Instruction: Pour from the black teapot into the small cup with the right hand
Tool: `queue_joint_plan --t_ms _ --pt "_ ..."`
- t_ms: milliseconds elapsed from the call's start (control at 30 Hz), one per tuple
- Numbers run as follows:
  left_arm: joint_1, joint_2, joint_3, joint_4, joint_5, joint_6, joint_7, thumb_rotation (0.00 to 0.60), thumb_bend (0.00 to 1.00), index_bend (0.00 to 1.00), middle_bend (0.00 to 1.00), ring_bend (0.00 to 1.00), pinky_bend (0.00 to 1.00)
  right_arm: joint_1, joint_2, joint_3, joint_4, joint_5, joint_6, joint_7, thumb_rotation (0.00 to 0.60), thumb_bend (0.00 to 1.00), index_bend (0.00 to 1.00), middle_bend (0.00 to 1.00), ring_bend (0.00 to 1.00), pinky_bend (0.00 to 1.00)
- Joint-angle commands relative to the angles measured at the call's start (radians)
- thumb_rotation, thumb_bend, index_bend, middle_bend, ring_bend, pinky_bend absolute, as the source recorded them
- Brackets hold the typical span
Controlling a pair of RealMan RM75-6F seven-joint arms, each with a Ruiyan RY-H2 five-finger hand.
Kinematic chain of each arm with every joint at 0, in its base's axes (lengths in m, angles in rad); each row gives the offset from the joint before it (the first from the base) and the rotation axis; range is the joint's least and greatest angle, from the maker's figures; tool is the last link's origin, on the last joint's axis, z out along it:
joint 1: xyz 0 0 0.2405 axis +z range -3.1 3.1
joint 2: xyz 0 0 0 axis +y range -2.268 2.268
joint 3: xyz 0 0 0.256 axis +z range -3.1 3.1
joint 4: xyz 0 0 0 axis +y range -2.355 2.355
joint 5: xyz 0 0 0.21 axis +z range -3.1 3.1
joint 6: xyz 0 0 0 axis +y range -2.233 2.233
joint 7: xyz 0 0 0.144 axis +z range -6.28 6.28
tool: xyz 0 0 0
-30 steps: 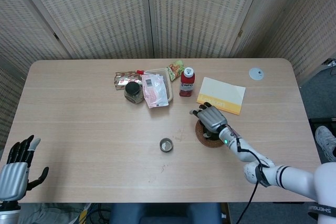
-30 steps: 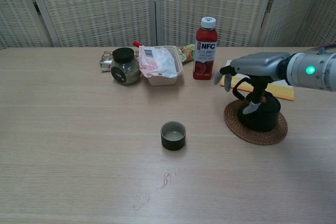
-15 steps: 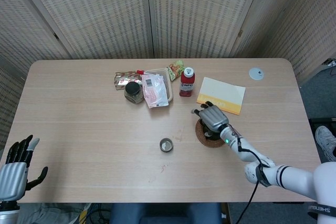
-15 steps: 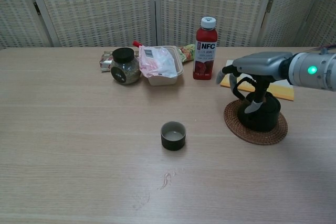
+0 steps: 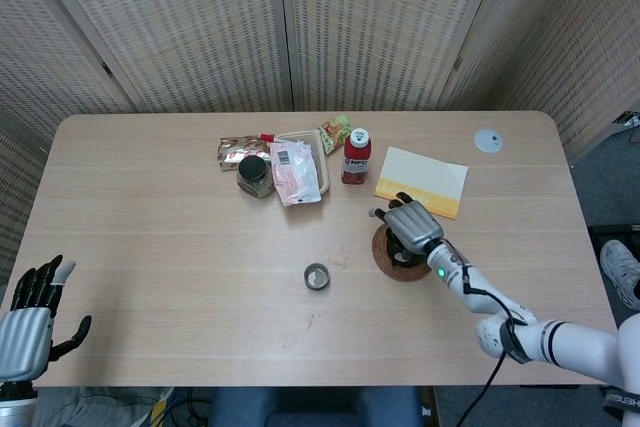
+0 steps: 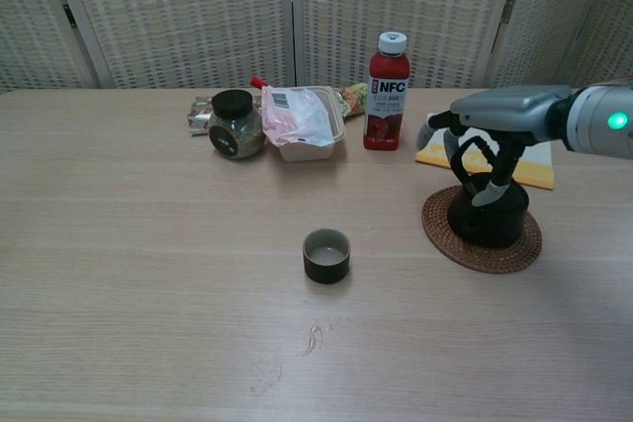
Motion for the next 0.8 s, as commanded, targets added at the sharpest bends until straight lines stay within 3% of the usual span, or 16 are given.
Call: queue_joint_plan --t_ms 33,433,800 --pt "0.000 -0.001 0.000 0.002 -0.001 0.000 -0.003 0.600 0.34 0.00 0.00 0.00 0.00 -0.020 0.039 -0.016 -0.056 -0.012 0.033 -0.016 0.600 0.01 0.22 0.46 0.21 0.11" --pt "-0.001 -0.003 -0.001 0.004 0.005 0.003 -0.009 0.600 0.34 0.00 0.00 0.00 0.00 -0.106 0.147 -0.070 -0.198 -0.087 0.148 -0.028 0.600 0.01 0.28 0.46 0.27 0.11" --pt "0.002 -0.003 0.004 0.000 0.016 0.011 -0.010 0.600 0.34 0.00 0.00 0.00 0.00 -0.155 0.183 -0.093 -0.232 -0.145 0.198 -0.024 0.600 0.01 0.34 0.43 0.28 0.11"
